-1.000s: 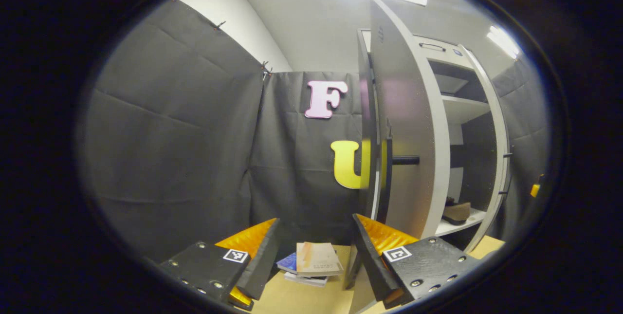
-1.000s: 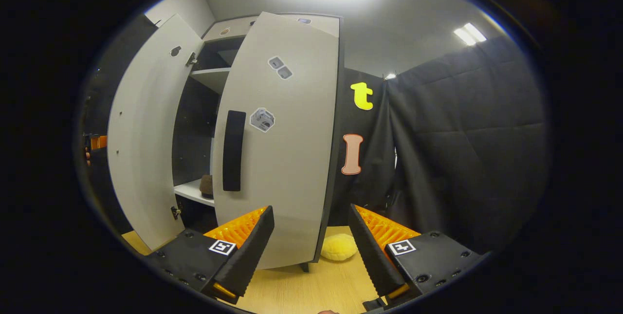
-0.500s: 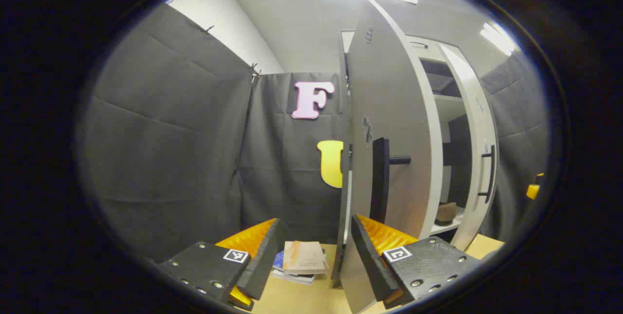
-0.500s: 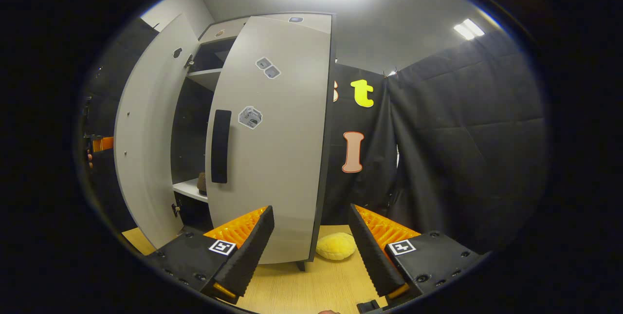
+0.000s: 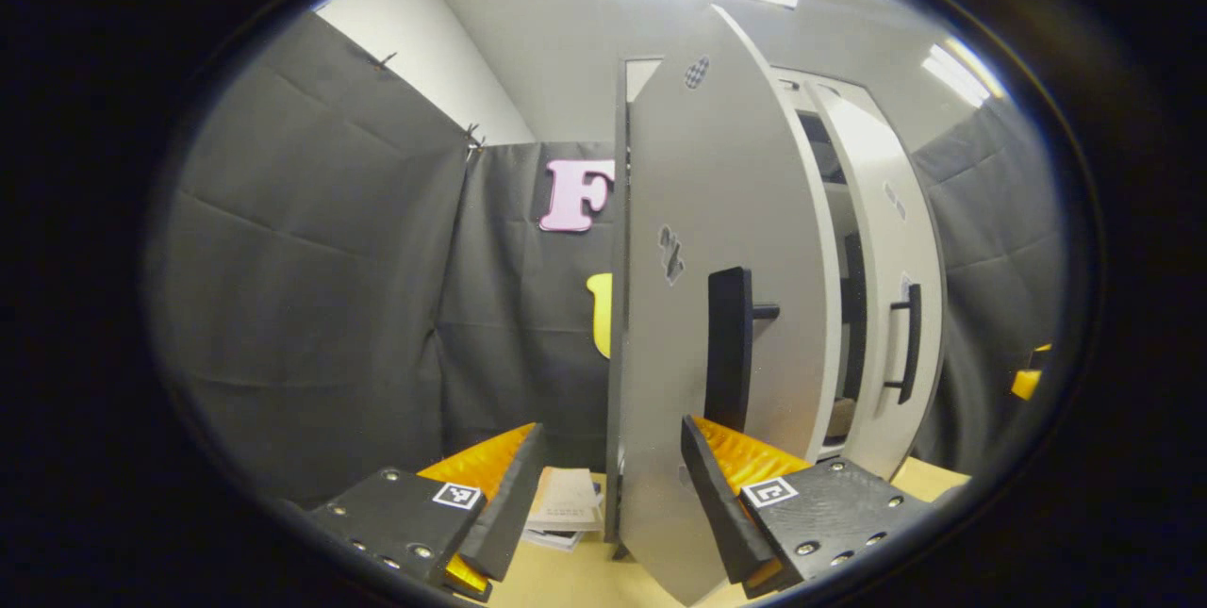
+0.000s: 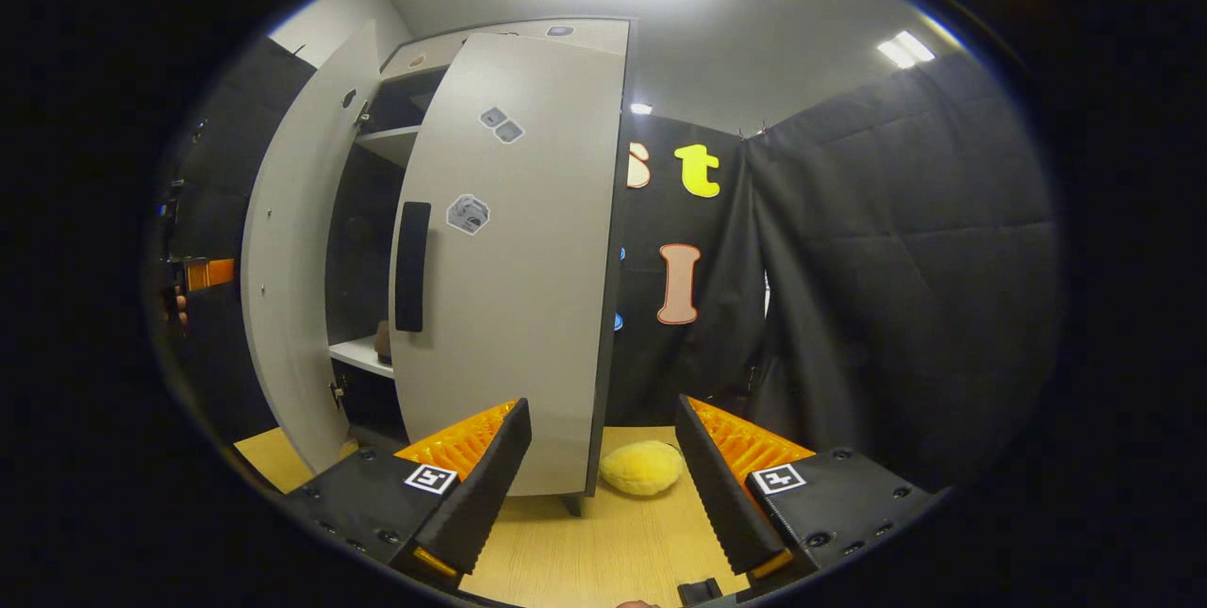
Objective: Grab one shoe with the right hand and put it into the shoe cabinet, grab the other shoe with the left hand and put it into the shoe cabinet; then close the right door with the right hand and the left door with the left hand.
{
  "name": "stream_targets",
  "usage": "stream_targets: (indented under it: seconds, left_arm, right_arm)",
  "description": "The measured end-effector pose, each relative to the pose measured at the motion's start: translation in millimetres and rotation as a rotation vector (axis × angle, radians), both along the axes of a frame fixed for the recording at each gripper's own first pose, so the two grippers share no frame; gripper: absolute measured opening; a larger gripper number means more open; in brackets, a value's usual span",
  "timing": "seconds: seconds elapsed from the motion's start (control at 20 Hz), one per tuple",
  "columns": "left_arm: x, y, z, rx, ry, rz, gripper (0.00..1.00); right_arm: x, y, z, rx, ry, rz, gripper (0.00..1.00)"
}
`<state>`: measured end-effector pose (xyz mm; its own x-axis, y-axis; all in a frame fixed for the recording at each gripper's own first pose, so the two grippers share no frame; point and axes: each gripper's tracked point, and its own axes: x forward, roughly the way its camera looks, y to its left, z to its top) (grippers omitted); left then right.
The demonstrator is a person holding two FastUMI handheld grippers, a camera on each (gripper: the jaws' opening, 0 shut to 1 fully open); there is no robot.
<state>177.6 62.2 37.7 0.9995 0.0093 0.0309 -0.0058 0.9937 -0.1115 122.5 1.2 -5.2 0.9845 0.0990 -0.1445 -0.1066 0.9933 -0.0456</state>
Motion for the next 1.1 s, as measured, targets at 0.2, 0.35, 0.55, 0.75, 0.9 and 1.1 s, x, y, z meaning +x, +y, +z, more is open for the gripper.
stream_targets:
  seconds: [0.2, 0.35, 0.55, 0.75, 0.9, 1.1]
  left_arm:
    - [11.7, -24.6, 2.8, -0.002, -0.005, -0.039, 0.91]
    - [22.2, -47.7, 3.4, -0.006, -0.011, -0.079, 0.77]
    - [37.3, -81.5, 6.5, -0.025, -0.017, -0.131, 0.77]
    - [41.4, -92.3, 9.1, 0.007, -0.02, -0.139, 0.91]
    - [31.7, -90.8, 7.7, 0.009, -0.021, -0.149, 0.84]
    - [7.5, -75.1, 8.5, 0.037, -0.026, -0.135, 0.84]
  right_arm:
    - [-6.0, -6.3, -0.5, -0.003, 0.008, -0.007, 0.98]
    - [-9.2, -9.1, -1.0, 0.001, 0.011, -0.017, 0.98]
    - [-12.6, -4.1, -2.3, 0.016, 0.021, -0.018, 0.98]
    - [-15.2, 4.6, -2.2, 0.023, 0.018, -0.006, 0.98]
    - [-17.2, 9.7, 2.2, 0.03, 0.009, 0.003, 0.98]
    - [-20.7, 11.5, 11.4, 0.042, -0.011, 0.012, 0.97]
